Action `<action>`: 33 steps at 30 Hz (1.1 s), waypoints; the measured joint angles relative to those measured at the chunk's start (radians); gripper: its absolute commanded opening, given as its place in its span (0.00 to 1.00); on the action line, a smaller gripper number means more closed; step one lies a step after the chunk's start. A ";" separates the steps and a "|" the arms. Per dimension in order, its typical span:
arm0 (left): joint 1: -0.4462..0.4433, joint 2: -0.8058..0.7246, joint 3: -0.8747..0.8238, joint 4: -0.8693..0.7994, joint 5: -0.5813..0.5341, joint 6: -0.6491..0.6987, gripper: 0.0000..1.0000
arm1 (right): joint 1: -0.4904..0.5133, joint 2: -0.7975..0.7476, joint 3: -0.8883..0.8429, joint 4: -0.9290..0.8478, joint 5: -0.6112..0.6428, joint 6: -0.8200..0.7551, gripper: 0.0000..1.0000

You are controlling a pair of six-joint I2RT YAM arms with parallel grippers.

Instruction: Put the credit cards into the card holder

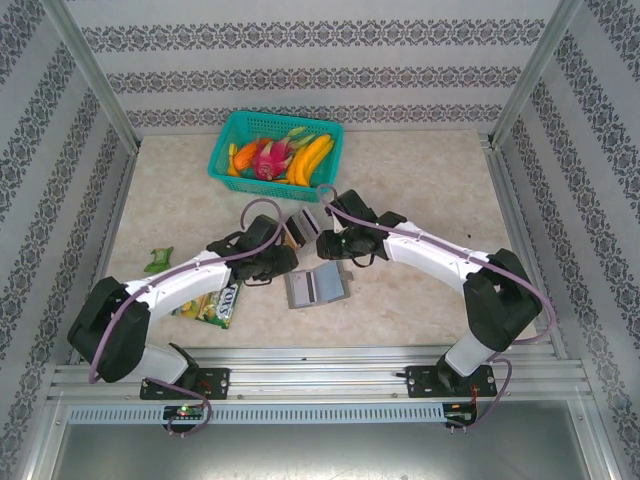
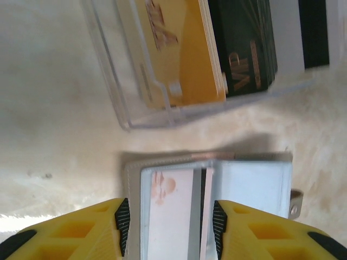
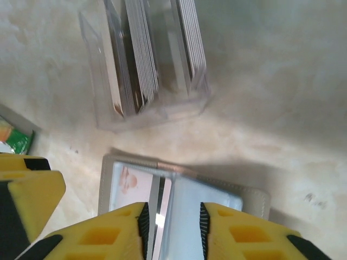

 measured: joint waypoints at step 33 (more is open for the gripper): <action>0.301 0.347 0.195 0.140 0.235 -0.050 0.49 | 0.061 0.457 0.626 -0.295 0.138 -0.177 0.29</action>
